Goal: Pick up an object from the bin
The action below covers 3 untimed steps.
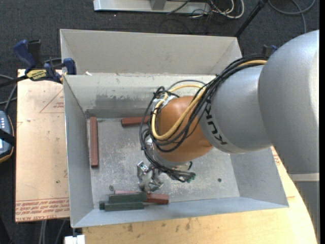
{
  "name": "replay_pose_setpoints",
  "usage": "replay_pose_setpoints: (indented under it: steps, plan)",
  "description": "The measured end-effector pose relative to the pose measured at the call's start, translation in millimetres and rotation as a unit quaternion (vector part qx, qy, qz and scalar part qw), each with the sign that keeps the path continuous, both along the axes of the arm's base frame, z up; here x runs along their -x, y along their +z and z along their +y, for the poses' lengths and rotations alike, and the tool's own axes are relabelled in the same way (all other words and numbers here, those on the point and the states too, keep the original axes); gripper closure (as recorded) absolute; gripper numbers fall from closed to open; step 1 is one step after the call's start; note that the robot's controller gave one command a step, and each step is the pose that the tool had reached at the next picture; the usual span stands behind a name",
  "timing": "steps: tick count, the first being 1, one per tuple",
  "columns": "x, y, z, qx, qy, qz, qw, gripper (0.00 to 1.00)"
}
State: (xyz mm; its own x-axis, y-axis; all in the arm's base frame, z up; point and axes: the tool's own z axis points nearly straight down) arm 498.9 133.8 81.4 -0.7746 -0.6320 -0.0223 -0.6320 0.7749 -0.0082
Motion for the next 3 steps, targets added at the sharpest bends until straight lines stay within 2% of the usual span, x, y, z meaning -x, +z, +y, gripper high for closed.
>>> replay_pose_setpoints:
  steps: [1, 2, 3]
  plan:
    - [3.3, 47, 6, 0.004, 0.003, 0.0133, 0.9999, 1.0]
    - [7.1, 107, 27, 0.004, 0.018, 0.0125, 0.9997, 1.0]
    - [19.6, 36, 79, 0.004, 0.095, 0.0139, 0.9954, 0.0]
